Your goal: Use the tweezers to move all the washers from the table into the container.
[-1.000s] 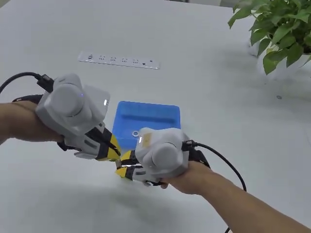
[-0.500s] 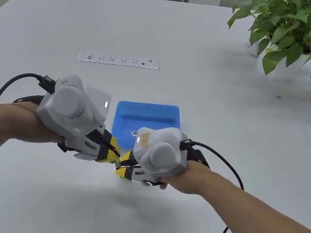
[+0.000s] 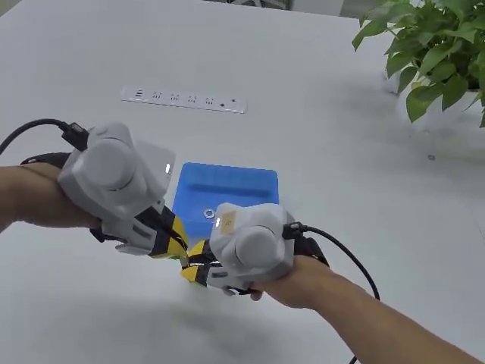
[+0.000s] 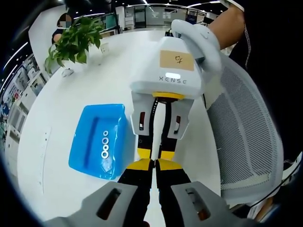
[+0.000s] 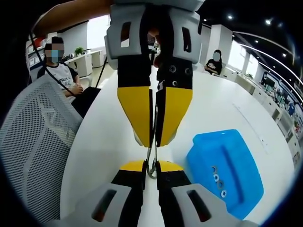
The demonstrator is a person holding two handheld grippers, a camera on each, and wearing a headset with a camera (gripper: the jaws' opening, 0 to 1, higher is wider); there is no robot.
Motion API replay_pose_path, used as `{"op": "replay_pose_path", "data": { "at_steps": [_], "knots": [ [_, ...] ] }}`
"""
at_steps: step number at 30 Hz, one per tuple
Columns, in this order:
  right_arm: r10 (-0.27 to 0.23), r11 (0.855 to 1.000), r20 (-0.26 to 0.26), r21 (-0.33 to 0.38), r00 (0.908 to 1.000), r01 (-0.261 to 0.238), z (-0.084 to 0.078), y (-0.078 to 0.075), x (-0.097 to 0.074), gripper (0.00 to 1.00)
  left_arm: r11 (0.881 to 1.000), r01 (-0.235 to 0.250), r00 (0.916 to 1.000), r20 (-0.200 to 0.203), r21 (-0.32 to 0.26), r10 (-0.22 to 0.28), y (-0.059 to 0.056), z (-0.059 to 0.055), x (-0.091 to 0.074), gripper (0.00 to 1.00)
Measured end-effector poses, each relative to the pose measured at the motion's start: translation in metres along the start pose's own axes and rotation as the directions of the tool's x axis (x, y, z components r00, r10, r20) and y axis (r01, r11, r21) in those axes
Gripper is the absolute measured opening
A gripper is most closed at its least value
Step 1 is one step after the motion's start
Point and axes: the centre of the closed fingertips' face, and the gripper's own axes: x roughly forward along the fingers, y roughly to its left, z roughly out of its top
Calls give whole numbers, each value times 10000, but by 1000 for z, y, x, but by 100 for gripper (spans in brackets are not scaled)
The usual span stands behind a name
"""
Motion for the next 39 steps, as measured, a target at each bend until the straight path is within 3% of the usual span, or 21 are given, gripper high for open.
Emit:
{"op": "replay_pose_path", "data": {
  "at_steps": [23,39],
  "knots": [
    [115,9994,57,-328,9999,-113,21,0,-21,10,9998,-93,9999,-72,194,94,-1,18,-22,6],
    [-98,9988,308,-478,9995,113,40,-16,-34,10,9985,-264,9995,-150,489,272,11,32,-42,6]
  ]
}}
